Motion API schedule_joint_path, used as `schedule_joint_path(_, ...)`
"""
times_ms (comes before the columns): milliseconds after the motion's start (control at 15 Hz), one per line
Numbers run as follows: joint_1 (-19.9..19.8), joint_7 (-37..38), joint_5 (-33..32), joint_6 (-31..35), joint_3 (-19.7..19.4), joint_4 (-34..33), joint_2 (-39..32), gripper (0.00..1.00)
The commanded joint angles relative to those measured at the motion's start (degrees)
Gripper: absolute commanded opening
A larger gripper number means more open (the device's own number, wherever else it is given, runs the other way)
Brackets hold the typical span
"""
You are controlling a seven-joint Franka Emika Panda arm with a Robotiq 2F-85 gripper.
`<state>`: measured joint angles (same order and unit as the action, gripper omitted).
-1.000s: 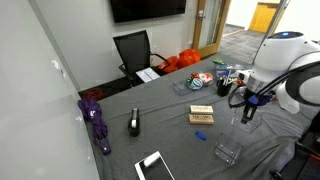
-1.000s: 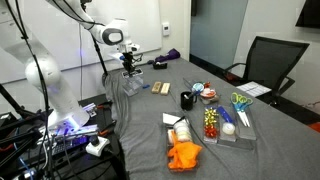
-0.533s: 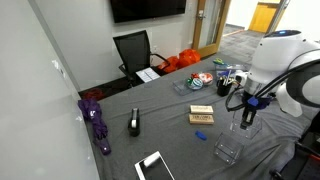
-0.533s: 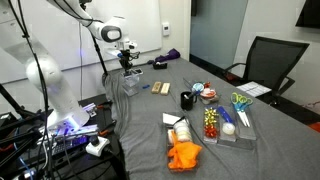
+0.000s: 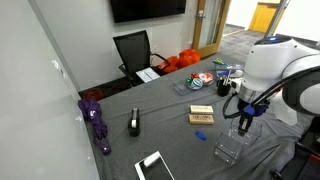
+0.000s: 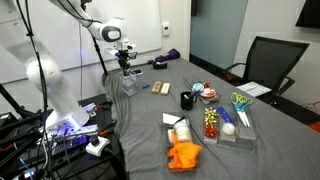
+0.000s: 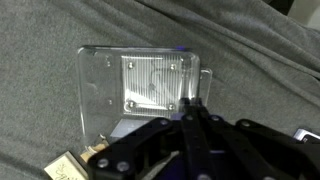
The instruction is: Pick up the clear bowl on the right and place it inside the clear bowl on the left
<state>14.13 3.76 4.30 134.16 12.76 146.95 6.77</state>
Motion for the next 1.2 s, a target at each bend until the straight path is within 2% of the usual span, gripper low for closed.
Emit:
schedule_joint_path(0,0.18,3.66,-0.56,-0.89,1.33,-2.99,-3.64,0.01)
schedule_joint_path(400,0.65,6.67,-0.49,1.15,2.22,-4.77,-7.71,0.01)
schedule_joint_path(733,0.96,8.53,-1.89,5.53,2.18,-4.64,-9.50,0.01)
schedule_joint_path(1133,1.11,7.89,-2.10,6.62,2.18,-4.24,-9.73,0.01)
